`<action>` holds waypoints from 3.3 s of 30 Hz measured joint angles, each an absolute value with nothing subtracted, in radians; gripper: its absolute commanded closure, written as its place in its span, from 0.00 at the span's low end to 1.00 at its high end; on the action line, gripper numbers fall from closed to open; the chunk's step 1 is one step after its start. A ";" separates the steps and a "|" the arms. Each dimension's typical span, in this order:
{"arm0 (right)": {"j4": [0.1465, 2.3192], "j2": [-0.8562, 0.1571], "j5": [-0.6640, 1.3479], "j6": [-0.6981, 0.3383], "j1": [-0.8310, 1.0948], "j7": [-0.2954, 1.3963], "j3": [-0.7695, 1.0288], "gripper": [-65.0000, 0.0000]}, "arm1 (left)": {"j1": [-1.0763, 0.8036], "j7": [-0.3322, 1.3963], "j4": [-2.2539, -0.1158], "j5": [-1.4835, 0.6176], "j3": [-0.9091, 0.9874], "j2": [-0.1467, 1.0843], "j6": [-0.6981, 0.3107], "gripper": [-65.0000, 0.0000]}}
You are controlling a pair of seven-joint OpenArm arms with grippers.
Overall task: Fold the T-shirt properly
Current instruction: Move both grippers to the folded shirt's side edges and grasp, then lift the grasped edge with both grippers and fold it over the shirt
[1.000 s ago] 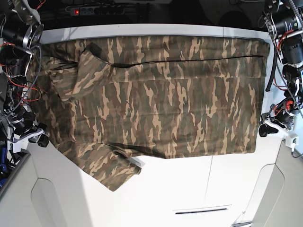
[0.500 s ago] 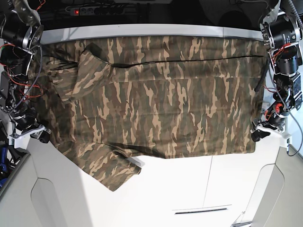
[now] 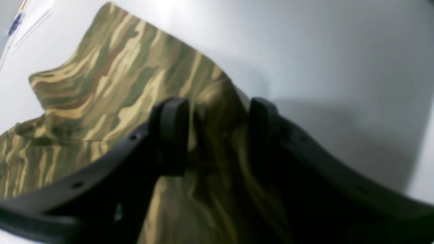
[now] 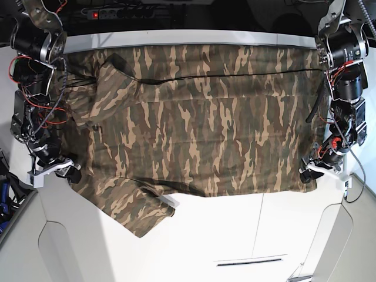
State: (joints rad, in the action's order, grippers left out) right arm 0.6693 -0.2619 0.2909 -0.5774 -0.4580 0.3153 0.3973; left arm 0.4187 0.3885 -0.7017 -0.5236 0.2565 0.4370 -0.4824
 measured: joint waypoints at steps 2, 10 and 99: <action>0.669 -0.259 0.291 -0.578 -0.458 0.315 0.397 0.62 | 0.422 0.389 -0.701 -0.515 0.257 0.434 -0.480 0.60; 0.668 -0.257 0.286 -0.580 -0.457 0.330 0.397 1.00 | 0.424 0.393 -0.700 -0.512 0.256 0.424 -0.476 0.96; 1.383 -0.344 0.634 -0.580 -0.068 0.742 0.583 0.47 | -0.194 0.890 -1.616 -0.768 0.294 0.590 -0.643 1.00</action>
